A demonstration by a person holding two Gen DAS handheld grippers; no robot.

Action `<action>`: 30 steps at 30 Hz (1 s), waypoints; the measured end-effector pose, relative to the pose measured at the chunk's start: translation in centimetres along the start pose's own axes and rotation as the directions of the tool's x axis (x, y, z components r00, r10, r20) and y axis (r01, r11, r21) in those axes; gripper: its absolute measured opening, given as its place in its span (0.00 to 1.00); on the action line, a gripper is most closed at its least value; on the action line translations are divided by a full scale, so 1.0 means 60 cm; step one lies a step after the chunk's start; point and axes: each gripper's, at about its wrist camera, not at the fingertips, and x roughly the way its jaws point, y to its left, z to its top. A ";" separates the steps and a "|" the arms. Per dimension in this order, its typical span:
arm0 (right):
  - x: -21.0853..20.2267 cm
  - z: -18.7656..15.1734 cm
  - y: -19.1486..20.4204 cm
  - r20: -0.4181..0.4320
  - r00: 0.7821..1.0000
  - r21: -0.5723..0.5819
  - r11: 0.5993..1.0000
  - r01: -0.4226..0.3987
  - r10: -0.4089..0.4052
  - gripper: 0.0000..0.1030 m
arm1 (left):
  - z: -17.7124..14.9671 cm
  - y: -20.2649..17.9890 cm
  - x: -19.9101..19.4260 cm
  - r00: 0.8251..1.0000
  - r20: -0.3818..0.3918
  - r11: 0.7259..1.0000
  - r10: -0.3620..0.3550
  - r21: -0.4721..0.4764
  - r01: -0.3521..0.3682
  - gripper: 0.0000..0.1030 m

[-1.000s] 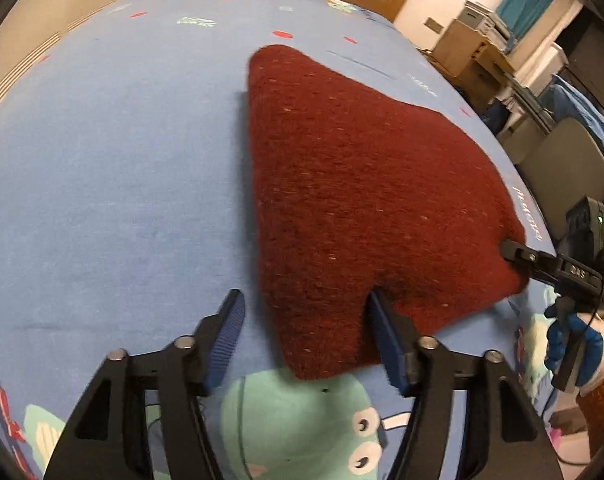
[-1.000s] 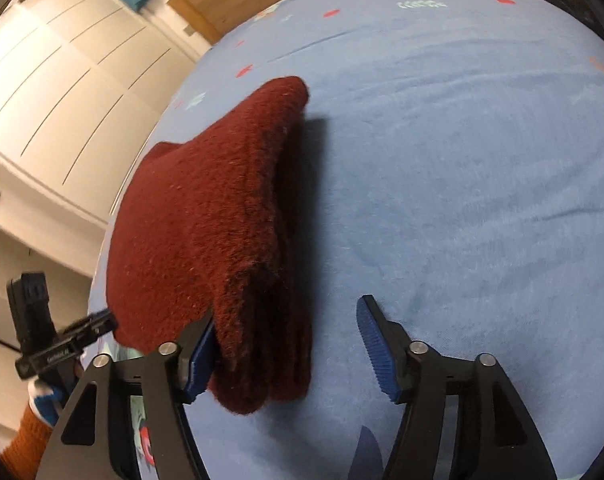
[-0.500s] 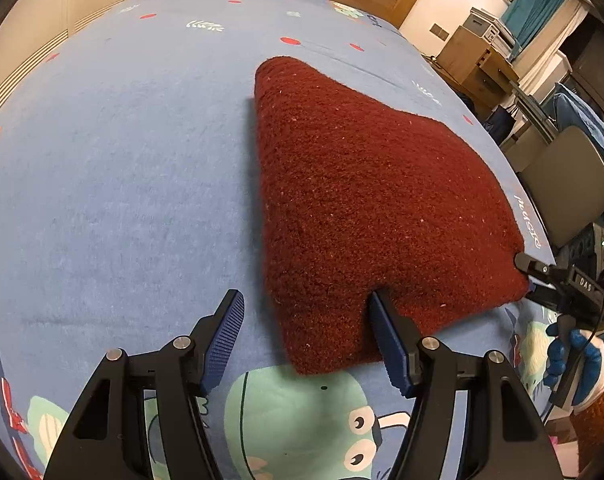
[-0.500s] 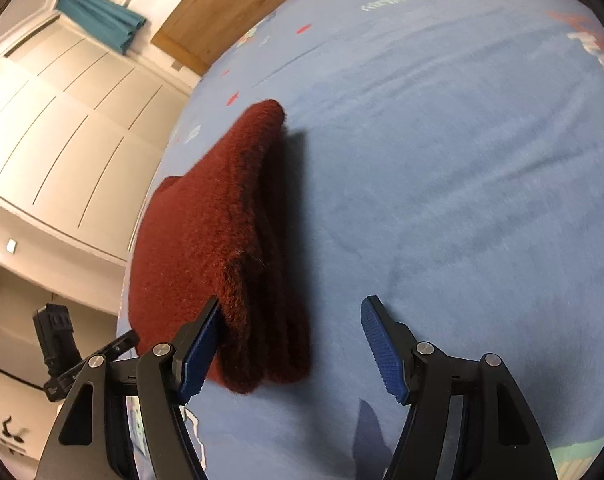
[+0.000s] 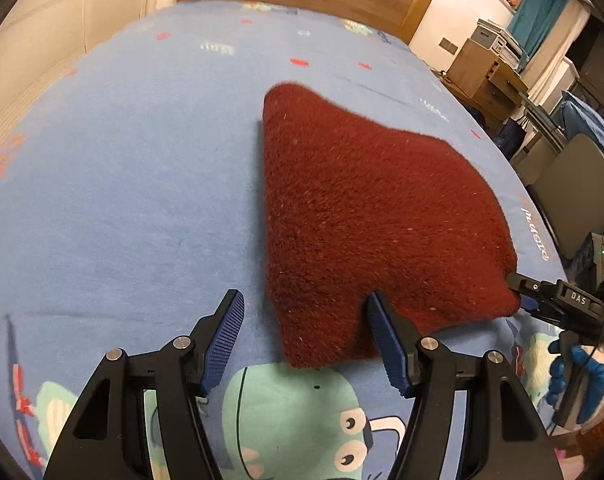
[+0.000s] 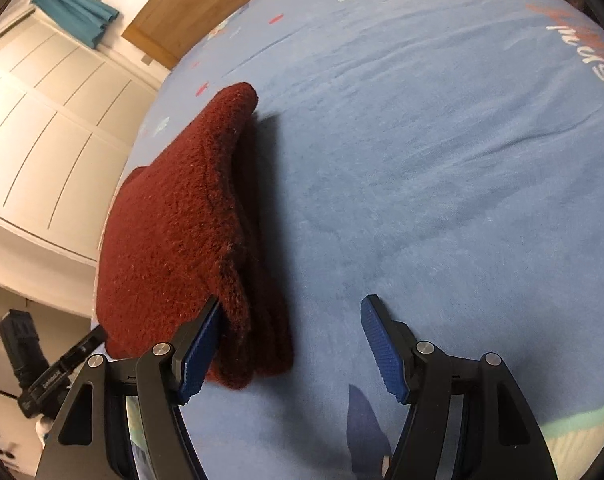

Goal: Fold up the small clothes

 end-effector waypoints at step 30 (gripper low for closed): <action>-0.224 -0.241 0.129 0.263 0.954 -0.159 0.969 0.190 -0.143 0.74 | -0.203 -0.103 -0.245 0.945 0.271 0.977 0.182 0.057 -0.204 0.78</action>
